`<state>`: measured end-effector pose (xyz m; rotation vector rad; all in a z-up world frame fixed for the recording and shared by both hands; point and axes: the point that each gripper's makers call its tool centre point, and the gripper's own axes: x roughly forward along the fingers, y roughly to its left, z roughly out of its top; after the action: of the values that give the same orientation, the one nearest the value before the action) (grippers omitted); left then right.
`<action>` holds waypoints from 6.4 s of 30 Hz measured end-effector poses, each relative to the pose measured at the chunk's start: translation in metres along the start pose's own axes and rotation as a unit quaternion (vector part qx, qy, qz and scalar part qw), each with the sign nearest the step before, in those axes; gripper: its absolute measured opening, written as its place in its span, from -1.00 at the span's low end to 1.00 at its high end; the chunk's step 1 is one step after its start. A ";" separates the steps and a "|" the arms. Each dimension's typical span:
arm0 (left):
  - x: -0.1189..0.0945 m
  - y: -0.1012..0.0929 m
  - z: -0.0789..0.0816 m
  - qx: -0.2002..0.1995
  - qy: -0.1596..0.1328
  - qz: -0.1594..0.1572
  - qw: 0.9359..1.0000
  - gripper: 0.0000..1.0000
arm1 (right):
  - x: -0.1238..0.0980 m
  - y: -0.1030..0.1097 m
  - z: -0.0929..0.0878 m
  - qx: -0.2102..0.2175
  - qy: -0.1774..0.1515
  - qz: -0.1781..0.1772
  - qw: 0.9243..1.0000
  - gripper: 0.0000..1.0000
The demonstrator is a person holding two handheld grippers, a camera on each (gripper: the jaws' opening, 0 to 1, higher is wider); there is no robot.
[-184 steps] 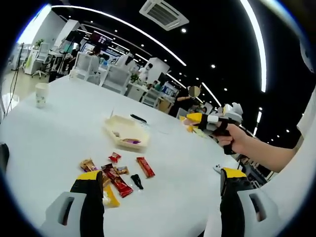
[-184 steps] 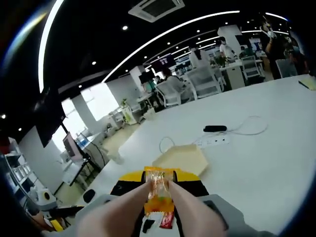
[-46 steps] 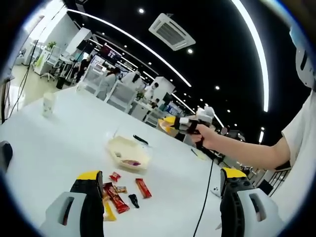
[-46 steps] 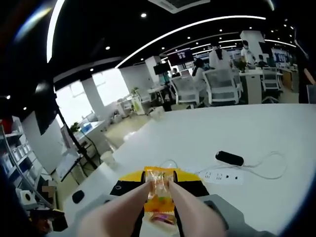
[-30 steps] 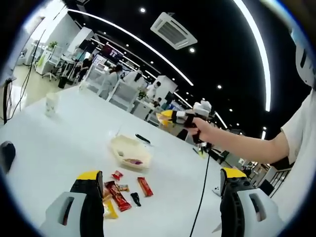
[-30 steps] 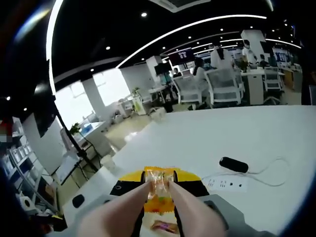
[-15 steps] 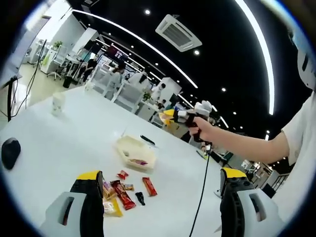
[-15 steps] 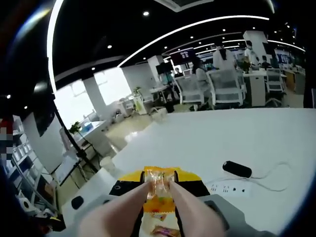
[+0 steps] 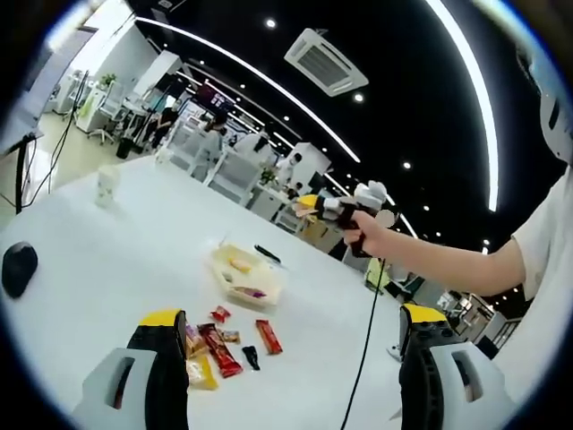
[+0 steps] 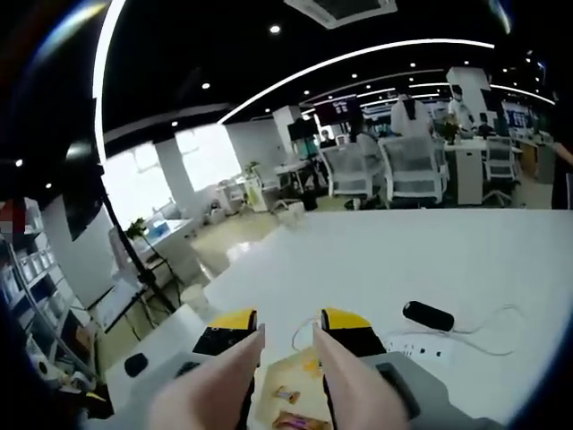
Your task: Place the target food into the container with the food tongs after gripping and lifting it, then release it inside without dropping or visibly crushing the food.
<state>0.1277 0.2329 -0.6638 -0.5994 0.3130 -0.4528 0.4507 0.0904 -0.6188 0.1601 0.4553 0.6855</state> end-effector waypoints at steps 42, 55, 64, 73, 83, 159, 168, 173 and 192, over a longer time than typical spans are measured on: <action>0.059 -0.030 0.026 0.064 0.058 -0.123 0.989 0.99 | -0.081 0.014 0.006 -0.032 -0.049 -0.061 0.996 -0.43; 0.036 -0.030 0.019 0.088 0.070 -0.114 0.987 0.98 | -0.106 0.022 -0.030 -0.006 -0.053 -0.079 0.995 -0.41; 0.028 -0.021 0.014 0.118 0.087 -0.098 0.984 0.99 | -0.121 0.026 -0.070 -0.014 -0.037 -0.093 0.995 -0.41; 0.038 -0.030 0.017 0.138 0.083 -0.099 0.982 0.99 | -0.124 0.030 -0.094 0.044 -0.048 -0.097 0.993 -0.41; 0.040 -0.024 0.012 0.168 0.092 -0.075 0.979 0.99 | -0.118 0.027 -0.118 0.068 -0.035 -0.096 0.992 -0.41; 0.049 0.002 0.010 0.156 0.099 -0.064 0.981 0.99 | -0.073 0.046 -0.250 0.090 0.102 -0.110 0.985 -0.44; 0.067 -0.005 0.009 0.156 0.103 -0.077 0.979 0.99 | -0.071 0.033 -0.259 0.066 0.116 -0.137 0.982 -0.42; 0.067 -0.004 0.003 0.154 0.116 -0.078 0.978 0.99 | -0.067 0.028 -0.260 0.095 0.112 -0.148 0.978 -0.42; 0.069 -0.009 -0.005 0.174 0.124 -0.085 0.973 0.99 | -0.051 0.033 -0.276 0.077 0.140 -0.154 0.975 -0.43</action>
<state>0.1820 0.1899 -0.6723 -0.2254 0.4099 -0.7319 0.2714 0.0812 -0.8370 0.1345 0.7873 0.3681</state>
